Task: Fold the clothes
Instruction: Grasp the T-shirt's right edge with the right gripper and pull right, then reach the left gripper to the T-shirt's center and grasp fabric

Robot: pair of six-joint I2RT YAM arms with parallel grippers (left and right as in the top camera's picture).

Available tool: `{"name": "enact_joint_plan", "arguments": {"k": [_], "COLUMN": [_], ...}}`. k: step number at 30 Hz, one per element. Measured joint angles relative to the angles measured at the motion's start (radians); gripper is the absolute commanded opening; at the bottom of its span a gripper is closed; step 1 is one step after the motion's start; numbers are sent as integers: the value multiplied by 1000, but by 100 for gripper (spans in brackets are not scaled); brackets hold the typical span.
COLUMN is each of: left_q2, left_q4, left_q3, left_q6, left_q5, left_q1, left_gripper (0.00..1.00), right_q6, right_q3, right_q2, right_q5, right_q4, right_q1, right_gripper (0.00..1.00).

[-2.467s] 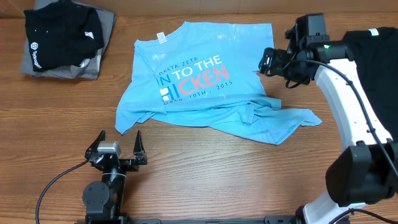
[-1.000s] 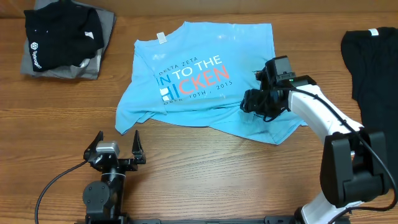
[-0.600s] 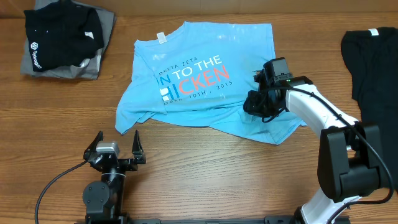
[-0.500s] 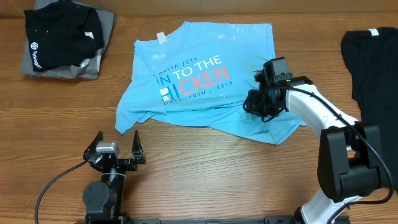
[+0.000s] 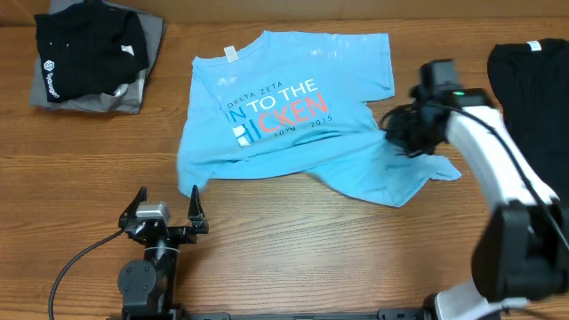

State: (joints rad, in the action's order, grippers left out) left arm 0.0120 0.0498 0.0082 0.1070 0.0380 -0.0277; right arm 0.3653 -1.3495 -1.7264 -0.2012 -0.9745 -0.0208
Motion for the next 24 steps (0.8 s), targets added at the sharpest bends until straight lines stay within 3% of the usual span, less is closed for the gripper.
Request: {"name": "enact_joint_plan", "arguments": {"k": [6,12,20,24], "left_q2": [2,133,708,1019], "left_q4": [-6,-4,-17,-105], "left_q3": [0,70,327,470], "left_q6": [41,53,44,40], "left_q5": [14,69,309,443], "left_q1": [0,0,0,0], "left_gripper": [100,100,100,100], "right_q6": [5,13,24,24], "right_q3": [-15,-19,-19,-19], "right_q2": [188,233,231,231], "right_q5": [29,33,34,34], "right_q4": [-27,-47,-45,-56], "right_q1": [89,97,97,97], "right_gripper": [4,4,4,4]}}
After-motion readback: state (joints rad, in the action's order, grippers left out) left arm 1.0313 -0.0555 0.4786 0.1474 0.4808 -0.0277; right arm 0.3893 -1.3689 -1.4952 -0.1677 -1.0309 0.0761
